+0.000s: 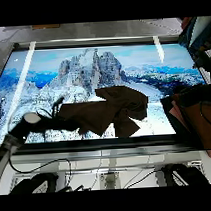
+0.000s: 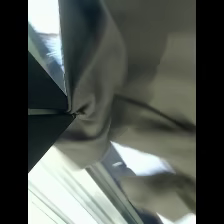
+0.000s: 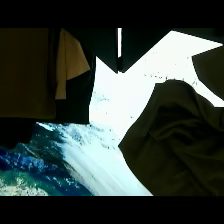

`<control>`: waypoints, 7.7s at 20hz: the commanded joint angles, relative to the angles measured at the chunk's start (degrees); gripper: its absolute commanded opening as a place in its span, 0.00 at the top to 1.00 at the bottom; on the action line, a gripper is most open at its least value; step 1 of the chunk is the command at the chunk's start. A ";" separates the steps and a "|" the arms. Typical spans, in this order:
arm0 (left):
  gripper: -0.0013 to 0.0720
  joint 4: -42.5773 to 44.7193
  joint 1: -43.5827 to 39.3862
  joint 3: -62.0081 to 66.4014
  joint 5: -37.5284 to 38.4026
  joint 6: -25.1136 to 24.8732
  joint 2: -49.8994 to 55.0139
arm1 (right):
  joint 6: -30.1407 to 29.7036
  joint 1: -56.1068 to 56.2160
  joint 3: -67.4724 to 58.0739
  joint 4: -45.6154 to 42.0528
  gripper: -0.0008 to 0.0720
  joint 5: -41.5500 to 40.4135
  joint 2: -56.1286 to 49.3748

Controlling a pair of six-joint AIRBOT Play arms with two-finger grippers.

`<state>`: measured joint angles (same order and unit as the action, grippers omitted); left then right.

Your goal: Fold the clothes and pants, and hang the long-sleeved shirts on hangers.

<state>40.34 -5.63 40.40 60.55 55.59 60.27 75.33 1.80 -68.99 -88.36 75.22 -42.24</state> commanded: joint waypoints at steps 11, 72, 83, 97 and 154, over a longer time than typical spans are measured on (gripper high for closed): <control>0.96 -1.36 0.02 19.93 -54.07 -1.20 9.18 | 2.19 0.00 5.66 2.12 0.97 -5.81 0.04; 0.35 15.96 42.80 2.34 1.95 -0.66 19.04 | -12.04 0.15 17.44 59.56 0.97 -22.34 -48.59; 0.96 13.40 38.32 3.67 -5.42 -1.11 22.82 | -15.02 0.09 17.44 59.45 0.97 -22.25 -48.19; 0.96 -4.00 38.34 31.39 -14.21 -5.55 -7.54 | -7.69 -0.02 -16.17 22.80 0.97 -19.37 -20.39; 0.02 14.12 30.84 4.57 -4.35 5.09 -4.07 | -4.92 -26.25 10.84 29.81 0.51 1.44 -46.23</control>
<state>54.04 24.25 52.18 55.24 60.10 60.05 70.06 -24.73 -63.13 -58.70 85.78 -88.82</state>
